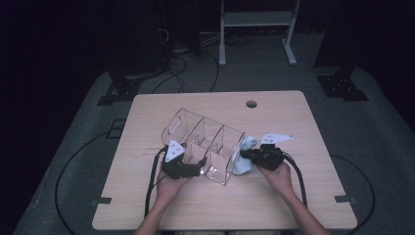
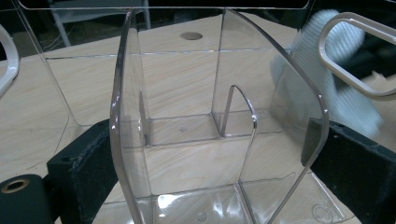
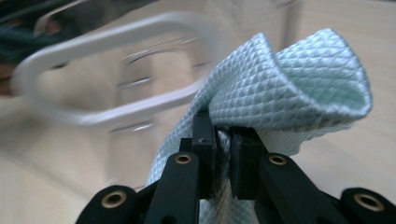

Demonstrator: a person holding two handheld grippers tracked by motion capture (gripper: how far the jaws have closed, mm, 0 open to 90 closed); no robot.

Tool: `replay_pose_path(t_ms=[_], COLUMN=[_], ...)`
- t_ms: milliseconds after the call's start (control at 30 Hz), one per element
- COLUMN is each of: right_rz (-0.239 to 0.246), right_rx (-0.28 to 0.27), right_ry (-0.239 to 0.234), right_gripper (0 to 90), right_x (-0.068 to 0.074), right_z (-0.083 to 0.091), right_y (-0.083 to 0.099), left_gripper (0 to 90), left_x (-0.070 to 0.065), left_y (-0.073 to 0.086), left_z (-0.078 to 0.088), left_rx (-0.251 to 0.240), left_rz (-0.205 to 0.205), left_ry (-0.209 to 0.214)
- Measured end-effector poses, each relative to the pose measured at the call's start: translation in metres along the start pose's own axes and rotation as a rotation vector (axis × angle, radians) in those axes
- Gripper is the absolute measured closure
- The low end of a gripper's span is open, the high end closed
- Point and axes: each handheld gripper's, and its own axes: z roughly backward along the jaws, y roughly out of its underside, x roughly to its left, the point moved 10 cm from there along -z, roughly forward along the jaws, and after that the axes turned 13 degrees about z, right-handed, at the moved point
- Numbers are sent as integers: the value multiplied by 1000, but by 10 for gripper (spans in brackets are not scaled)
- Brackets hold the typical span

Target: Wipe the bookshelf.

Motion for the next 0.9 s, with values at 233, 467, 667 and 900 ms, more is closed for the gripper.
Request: replay_pose_path(t_ms=[233,467,667,900], right_rz=[49,49,17,-20], right_rx=[26,30,31,34], right_ry=[-148,-135,-72,1], right_gripper=[821,824,823,823], right_x=[60,55,31,4], right_z=[1,2,9,22], right_y=[12,11,15,22], left_gripper=[53,43,39,44], left_x=[0,-3,-16,-37], left_y=[0,1,1,6], left_z=[0,0,0,-4], left_rx=[2,9,3,24], left_rz=[-2,-4,-23,-61], left_ry=[-16,10,68,119])
